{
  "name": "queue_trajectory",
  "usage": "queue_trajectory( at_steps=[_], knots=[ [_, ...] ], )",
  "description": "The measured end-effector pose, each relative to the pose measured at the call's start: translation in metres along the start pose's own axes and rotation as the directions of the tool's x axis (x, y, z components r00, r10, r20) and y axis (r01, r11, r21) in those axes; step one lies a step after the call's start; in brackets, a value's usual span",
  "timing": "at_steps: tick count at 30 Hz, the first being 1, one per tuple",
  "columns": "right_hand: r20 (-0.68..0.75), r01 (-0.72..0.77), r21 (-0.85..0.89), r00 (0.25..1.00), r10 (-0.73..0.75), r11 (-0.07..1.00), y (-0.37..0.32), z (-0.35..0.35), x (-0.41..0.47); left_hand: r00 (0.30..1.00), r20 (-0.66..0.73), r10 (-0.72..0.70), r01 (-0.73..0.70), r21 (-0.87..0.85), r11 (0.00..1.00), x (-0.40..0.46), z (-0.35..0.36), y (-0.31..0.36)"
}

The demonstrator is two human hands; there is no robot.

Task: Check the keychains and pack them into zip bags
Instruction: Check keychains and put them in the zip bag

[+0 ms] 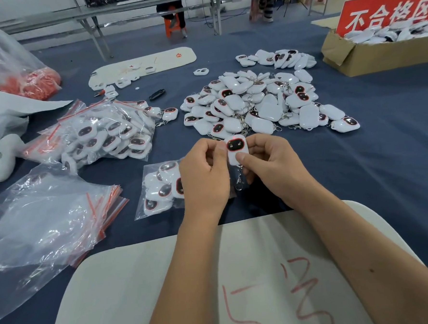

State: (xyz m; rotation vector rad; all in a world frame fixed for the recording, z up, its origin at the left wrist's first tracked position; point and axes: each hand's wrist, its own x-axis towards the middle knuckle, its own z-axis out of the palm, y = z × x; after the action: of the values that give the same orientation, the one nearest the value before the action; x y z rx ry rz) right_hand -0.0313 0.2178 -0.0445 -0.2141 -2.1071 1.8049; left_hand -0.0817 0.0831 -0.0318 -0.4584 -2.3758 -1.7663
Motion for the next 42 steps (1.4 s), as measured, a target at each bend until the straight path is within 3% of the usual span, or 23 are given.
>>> queue_trajectory(
  at_steps=[3,6,12,17,28,32,36,42],
  knots=[
    [-0.036,-0.024,-0.031,0.999,0.023,0.999,0.001,0.000,0.001,0.965,-0.174,0.196,-0.125,0.354,0.927,0.000,-0.007,0.002],
    [-0.069,-0.041,-0.010,0.997,0.041,0.999,0.001,-0.001,0.002,0.939,-0.235,0.251,-0.110,0.488,0.866,0.002,-0.012,0.004],
    [-0.120,-0.053,-0.012,0.991,0.051,0.999,0.004,-0.002,0.004,0.992,-0.045,0.120,-0.052,0.714,0.699,-0.004,-0.004,0.002],
    [-0.117,-0.044,0.034,0.992,0.048,0.998,0.005,-0.002,0.005,1.000,-0.003,-0.004,0.004,0.818,0.575,-0.005,0.003,0.002],
    [-0.119,-0.048,0.033,0.992,0.052,0.998,0.006,-0.003,0.005,0.999,-0.005,-0.052,0.040,0.728,0.684,-0.002,-0.005,0.004],
    [-0.091,0.006,0.293,0.996,0.022,0.956,0.001,0.002,0.004,0.997,0.043,-0.059,0.017,0.645,0.764,0.002,-0.014,0.004],
    [0.034,0.043,0.518,0.997,-0.071,0.854,-0.005,0.013,-0.001,0.998,0.059,-0.014,-0.019,0.520,0.854,0.005,-0.022,0.001],
    [0.072,0.004,0.428,0.997,-0.039,0.904,-0.006,0.017,-0.005,0.990,-0.007,0.144,-0.123,0.475,0.872,0.004,-0.021,-0.001]
  ],
)
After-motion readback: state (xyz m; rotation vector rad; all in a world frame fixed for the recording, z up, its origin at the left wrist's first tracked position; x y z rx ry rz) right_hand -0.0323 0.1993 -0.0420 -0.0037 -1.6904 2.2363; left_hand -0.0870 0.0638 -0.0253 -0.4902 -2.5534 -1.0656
